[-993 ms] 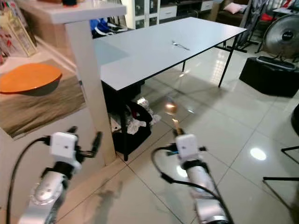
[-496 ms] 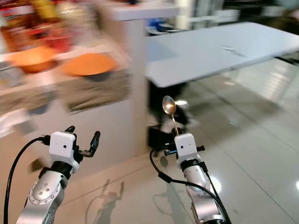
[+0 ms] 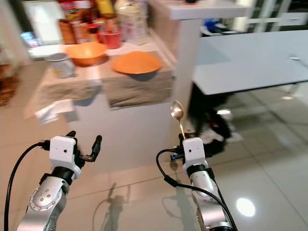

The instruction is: Setting the table

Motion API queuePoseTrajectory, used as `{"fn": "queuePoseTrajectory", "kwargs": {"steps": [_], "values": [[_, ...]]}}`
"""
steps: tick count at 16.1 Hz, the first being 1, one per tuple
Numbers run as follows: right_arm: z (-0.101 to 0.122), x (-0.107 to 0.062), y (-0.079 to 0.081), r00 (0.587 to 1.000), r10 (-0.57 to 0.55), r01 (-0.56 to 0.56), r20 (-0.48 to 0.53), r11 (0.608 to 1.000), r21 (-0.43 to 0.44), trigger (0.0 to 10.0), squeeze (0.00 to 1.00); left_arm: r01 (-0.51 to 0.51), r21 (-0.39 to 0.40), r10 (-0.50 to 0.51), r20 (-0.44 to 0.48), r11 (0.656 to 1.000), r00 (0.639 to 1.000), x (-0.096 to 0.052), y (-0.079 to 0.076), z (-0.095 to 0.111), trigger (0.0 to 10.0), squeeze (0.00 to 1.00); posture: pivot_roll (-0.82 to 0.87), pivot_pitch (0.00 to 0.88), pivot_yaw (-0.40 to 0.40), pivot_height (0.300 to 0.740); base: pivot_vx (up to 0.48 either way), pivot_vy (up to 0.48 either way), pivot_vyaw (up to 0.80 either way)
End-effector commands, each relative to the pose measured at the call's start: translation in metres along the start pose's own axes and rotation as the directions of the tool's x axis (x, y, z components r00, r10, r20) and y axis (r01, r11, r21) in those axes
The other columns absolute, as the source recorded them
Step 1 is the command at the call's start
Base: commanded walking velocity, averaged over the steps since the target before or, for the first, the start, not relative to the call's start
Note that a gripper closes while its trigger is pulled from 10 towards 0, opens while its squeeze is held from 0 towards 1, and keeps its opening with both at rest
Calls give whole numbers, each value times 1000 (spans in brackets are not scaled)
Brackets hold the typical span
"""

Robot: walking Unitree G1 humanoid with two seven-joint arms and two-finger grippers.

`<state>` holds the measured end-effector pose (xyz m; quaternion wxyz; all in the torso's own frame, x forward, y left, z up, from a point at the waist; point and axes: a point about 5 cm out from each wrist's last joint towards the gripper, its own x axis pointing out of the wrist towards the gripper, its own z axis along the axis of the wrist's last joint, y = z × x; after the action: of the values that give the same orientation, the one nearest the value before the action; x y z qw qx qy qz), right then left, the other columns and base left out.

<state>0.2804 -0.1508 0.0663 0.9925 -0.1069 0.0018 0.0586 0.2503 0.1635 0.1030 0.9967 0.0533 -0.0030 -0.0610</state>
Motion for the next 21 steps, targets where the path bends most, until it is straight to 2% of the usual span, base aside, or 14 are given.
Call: {"fn": "queuePoseTrajectory", "kwargs": {"steps": [1, 11, 13, 14, 21], "values": [[4, 3, -2, 1000, -5, 4, 7, 1000, 16, 0, 0, -17, 9, 17, -13, 1000, 1000, 2, 3, 0, 10000, 0, -64, 0, 24, 740, 0, 0, 725], [6, 6, 0, 1000, 19, -19, 11, 1000, 10, 0, 0, -34, 28, 34, -23, 999, 999, 2, 4, -2, 10000, 0, -56, 0, 21, 740, 0, 0, 725], [6, 7, -1, 1000, 3, -3, 12, 1000, 25, 0, 0, -24, 50, 25, -17, 998, 1000, 5, 4, 0, 10000, 0, -61, 0, 25, 740, 0, 0, 0], [7, 7, -1, 1000, 4, -4, 16, 1000, 23, 0, 0, -14, 37, 15, -11, 999, 1000, 6, 4, 1, 10000, 0, -64, 0, 27, 740, 0, -240, 0], [6, 5, -2, 1000, -1, 0, 23, 1000, 8, 0, 0, 29, 55, -30, 13, 998, 999, 11, 1, 4, 10000, 0, -77, 0, 36, 740, 0, -480, 0]]}}
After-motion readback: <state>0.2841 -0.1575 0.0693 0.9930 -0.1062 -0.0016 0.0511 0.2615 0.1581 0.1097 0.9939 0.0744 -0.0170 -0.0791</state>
